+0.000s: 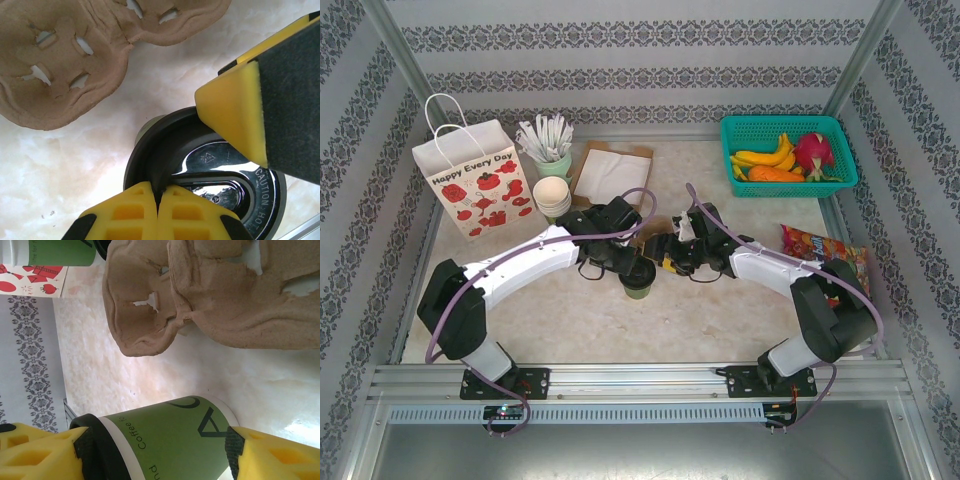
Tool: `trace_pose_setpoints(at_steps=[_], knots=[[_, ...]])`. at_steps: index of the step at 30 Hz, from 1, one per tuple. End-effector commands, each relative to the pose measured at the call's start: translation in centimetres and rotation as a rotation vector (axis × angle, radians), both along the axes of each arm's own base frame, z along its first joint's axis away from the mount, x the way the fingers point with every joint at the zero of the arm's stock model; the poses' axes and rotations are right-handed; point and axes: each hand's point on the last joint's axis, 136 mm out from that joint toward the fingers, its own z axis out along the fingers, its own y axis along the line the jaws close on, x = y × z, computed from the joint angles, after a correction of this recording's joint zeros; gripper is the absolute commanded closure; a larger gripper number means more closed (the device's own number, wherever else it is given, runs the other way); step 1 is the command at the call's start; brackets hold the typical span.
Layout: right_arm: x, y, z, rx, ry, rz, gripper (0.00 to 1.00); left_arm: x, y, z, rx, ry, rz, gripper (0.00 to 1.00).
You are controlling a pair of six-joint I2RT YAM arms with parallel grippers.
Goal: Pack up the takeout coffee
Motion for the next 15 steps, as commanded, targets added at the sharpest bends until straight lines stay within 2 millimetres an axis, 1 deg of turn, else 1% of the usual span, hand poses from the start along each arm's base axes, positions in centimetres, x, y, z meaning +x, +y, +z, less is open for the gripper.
trace_pose_setpoints(at_steps=[1, 4, 7, 9, 15], knots=[[-4.5, -2.6, -6.3, -0.222, 0.190, 0.001, 0.27, -2.0, 0.5, -4.8, 0.073, 0.124, 0.011, 1.00], [-3.7, -2.4, -5.2, -0.226, 0.155, 0.006, 0.26, -1.6, 0.2, -4.1, 0.059, 0.112, 0.014, 1.00], [-3.0, -1.7, -3.8, -0.200, 0.121, 0.024, 0.22, -1.5, 0.2, -3.7, 0.070, 0.114, 0.017, 1.00], [-2.3, -1.0, -2.0, -0.163, 0.084, 0.033, 0.20, -1.3, 0.3, -3.4, 0.080, 0.110, 0.020, 1.00], [-1.1, -0.4, 2.2, -0.099, -0.035, -0.003, 0.14, -1.1, 0.1, -2.7, 0.066, 0.105, 0.044, 1.00]])
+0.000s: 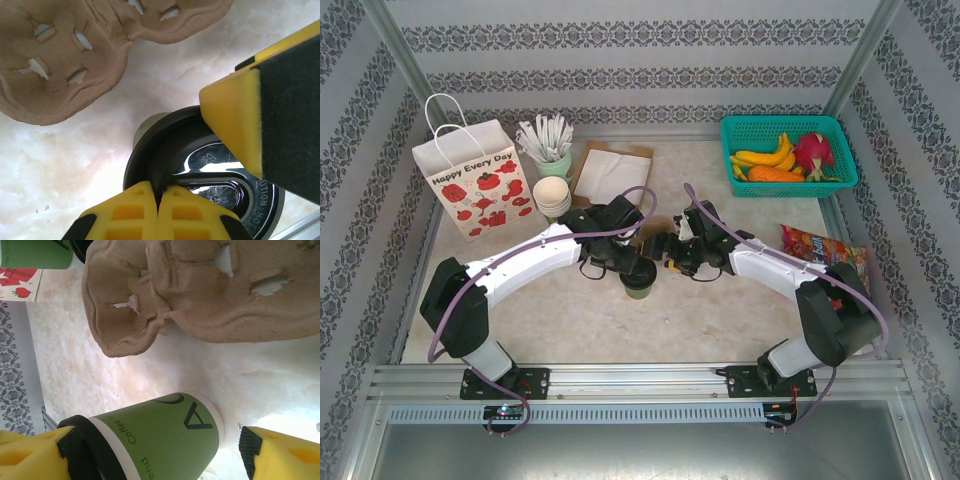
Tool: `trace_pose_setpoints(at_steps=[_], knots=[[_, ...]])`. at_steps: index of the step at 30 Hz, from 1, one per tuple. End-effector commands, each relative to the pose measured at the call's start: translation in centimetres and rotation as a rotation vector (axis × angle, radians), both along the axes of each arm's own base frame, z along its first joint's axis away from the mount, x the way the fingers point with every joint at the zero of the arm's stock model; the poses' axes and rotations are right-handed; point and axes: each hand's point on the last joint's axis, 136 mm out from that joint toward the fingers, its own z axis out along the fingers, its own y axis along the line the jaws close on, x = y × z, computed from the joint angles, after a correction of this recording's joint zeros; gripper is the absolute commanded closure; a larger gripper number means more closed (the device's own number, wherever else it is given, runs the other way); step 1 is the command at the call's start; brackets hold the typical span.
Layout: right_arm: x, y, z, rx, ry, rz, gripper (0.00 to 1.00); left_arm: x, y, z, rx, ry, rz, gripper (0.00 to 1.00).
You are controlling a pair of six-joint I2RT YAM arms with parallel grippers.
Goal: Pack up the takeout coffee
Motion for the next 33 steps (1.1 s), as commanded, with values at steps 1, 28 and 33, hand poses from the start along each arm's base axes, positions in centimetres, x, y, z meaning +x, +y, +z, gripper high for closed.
trace_pose_setpoints(at_steps=[1, 28, 33], knots=[[-1.1, 0.3, 2.0, 0.003, -0.043, 0.023, 0.13, -1.1, 0.3, -2.7, 0.065, 0.083, 0.021, 1.00], [-3.2, -0.9, 0.8, -0.137, -0.103, -0.094, 0.17, -0.7, -0.3, -1.6, 0.047, 0.113, 0.098, 0.98], [-3.6, -1.3, 0.0, -0.163, -0.085, -0.086, 0.21, -0.9, -0.8, -1.3, 0.016, 0.122, 0.093, 0.98]])
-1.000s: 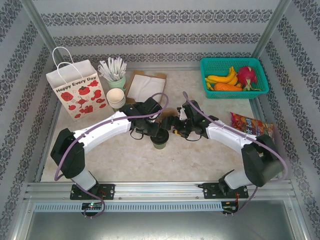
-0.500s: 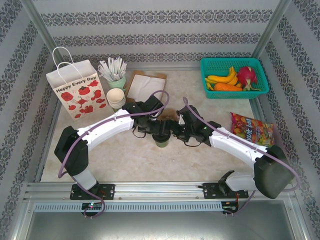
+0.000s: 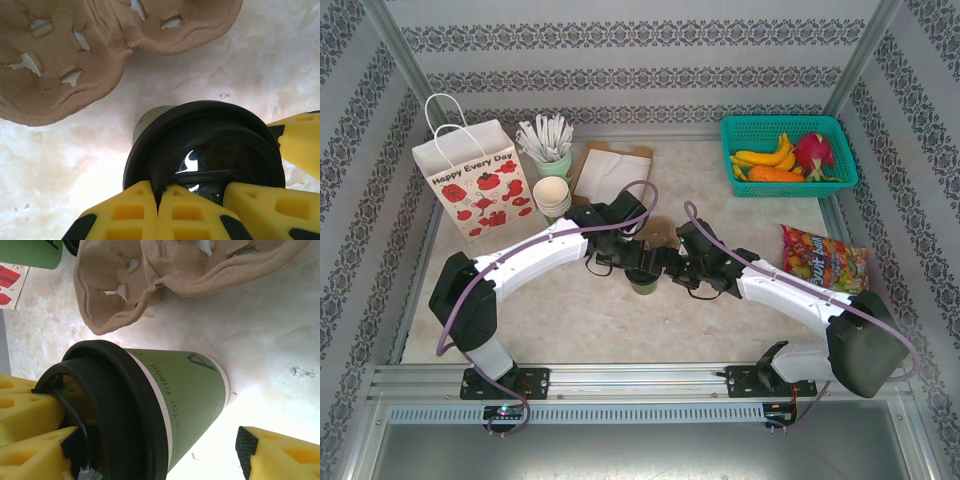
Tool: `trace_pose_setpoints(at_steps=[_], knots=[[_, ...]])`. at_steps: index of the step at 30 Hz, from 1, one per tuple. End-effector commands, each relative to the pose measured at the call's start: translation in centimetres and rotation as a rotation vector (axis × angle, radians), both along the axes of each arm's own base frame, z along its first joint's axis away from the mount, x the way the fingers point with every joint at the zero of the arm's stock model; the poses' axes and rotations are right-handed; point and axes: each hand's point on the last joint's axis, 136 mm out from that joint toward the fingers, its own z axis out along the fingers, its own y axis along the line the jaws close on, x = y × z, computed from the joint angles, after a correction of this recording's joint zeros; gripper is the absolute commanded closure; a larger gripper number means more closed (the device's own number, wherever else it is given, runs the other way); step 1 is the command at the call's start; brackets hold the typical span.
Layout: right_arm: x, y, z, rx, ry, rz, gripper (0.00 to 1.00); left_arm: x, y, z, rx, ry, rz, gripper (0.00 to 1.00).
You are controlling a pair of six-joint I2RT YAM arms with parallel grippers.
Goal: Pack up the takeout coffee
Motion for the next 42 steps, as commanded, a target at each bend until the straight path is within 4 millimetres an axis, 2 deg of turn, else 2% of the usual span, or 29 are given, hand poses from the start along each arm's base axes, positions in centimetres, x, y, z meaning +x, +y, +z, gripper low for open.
trace_pose_setpoints(at_steps=[1, 8, 14, 20, 26, 31, 33, 37, 40, 42], knots=[[-0.4, -0.8, -1.0, -0.053, 0.001, 0.002, 0.22, -1.5, 0.1, -1.2, 0.030, 0.072, -0.003, 0.97], [-0.7, -0.7, -1.2, -0.062, 0.016, 0.017, 0.31, -1.2, -0.5, 0.4, -0.032, 0.028, -0.004, 0.89], [-0.7, -0.6, -1.0, -0.082, 0.011, 0.035, 0.33, -1.2, -1.1, 1.5, -0.100, -0.003, -0.017, 0.83], [-0.6, -0.7, -0.7, -0.086, 0.003, 0.035, 0.32, -1.0, -0.8, 2.7, -0.130, -0.059, -0.012, 0.79], [-0.4, -0.6, 0.1, -0.084, -0.017, 0.043, 0.29, -0.3, 0.8, 4.5, -0.148, -0.156, 0.045, 0.74], [0.0, -0.2, 1.1, -0.067, -0.025, 0.035, 0.23, 0.7, 4.6, 5.1, -0.076, -0.245, 0.197, 0.59], [0.1, -0.1, 1.3, -0.071, -0.020, 0.030, 0.17, 0.9, 6.4, 4.5, -0.033, -0.242, 0.268, 0.51], [0.4, 0.5, 2.2, -0.083, -0.064, 0.040, 0.04, 0.9, 8.8, 1.4, -0.003, -0.128, 0.379, 0.20], [0.4, 1.2, 2.7, -0.097, -0.094, 0.072, 0.02, 0.4, 9.5, -1.4, 0.010, -0.018, 0.438, 0.08], [0.4, 1.7, 2.7, -0.116, -0.110, 0.093, 0.02, 0.3, 9.4, -2.9, 0.012, 0.034, 0.454, 0.04]])
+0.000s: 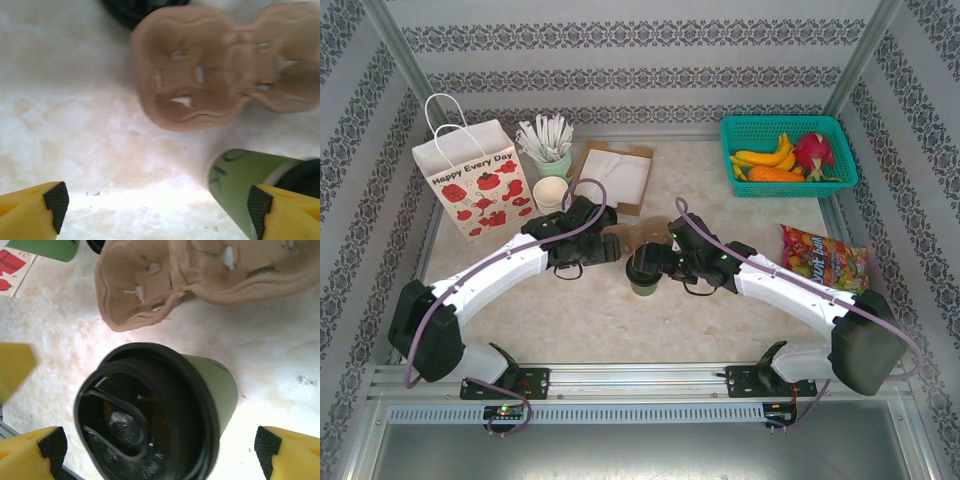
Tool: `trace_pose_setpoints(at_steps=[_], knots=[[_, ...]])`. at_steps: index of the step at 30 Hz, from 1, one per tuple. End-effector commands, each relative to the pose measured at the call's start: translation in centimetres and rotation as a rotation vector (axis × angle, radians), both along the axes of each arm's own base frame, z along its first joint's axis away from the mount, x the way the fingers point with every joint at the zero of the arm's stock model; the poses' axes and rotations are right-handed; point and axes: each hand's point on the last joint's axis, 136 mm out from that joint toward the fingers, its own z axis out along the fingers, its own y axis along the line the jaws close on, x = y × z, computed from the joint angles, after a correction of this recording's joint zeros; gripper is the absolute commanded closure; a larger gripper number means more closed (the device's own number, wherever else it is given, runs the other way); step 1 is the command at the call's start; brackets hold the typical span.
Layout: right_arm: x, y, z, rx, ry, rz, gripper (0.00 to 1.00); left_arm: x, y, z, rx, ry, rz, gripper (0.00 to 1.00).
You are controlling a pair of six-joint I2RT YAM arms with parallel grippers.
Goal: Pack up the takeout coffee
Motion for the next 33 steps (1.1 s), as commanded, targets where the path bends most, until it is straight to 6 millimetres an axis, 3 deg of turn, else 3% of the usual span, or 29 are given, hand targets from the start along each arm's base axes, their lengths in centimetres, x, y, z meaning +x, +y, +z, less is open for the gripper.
trace_pose_setpoints(at_steps=[1, 8, 18, 33], knots=[[0.4, 0.3, 0.2, -0.070, -0.044, 0.020, 0.02, -1.0, 0.2, -2.8, -0.010, 0.125, 0.062, 0.03], [0.0, 0.5, -1.1, -0.225, -0.026, 0.071, 0.02, -1.0, -0.9, -4.1, -0.038, 0.163, 0.048, 0.00], [0.0, 0.6, -2.4, -0.274, -0.004, 0.044, 0.03, -1.3, -0.8, -4.4, -0.038, 0.173, 0.049, 0.00], [-3.1, -1.9, -8.8, -0.379, 0.135, 0.071, 0.15, -1.4, -1.7, -4.7, -0.074, 0.190, 0.015, 0.00]])
